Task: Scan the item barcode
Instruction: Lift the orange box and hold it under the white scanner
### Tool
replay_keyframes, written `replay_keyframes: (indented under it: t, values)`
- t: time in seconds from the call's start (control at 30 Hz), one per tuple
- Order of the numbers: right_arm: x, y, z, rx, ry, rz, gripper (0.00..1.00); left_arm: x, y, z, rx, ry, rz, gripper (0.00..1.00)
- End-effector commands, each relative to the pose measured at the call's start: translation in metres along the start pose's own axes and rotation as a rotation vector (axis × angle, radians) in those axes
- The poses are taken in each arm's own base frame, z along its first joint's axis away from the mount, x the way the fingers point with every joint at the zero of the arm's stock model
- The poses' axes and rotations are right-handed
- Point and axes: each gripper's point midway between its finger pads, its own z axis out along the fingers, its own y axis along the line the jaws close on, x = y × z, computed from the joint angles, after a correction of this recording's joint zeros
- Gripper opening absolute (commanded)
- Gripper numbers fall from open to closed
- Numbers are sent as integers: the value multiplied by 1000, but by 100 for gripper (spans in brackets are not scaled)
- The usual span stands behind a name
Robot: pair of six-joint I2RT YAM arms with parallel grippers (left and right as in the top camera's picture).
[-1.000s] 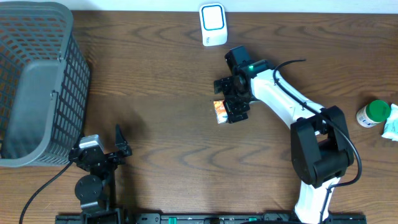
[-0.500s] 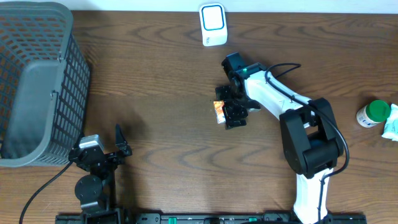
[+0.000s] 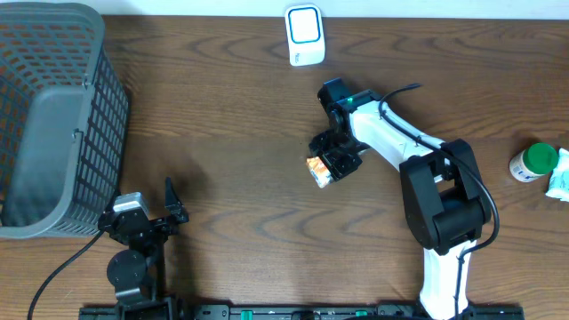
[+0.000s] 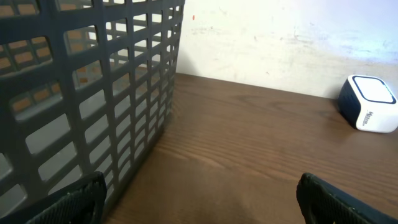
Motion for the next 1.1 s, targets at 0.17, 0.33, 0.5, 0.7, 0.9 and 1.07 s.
replay_keyframes:
  t: [0.17, 0.33, 0.5, 0.7, 0.9, 1.07]
  values:
    - [43, -6, -10, -99, 368, -371, 61, 15, -1, 1, 6, 42, 6, 98]
    - [47, -25, -25, -105, 496, -393, 61, 15, -1, 1, 6, 42, 6, 98]
    - [50, -38, -35, -102, 557, -426, 61, 15, -1, 1, 6, 42, 6, 98]
    - [42, -36, -39, -134, 549, -465, 61, 15, -1, 1, 6, 42, 6, 98]
    - [24, 2, -61, -252, 456, -536, 59, 15, -1, 1, 6, 42, 6, 98]
    - [1, 50, -99, -363, 254, -663, 56, 15, -1, 1, 6, 42, 6, 98]
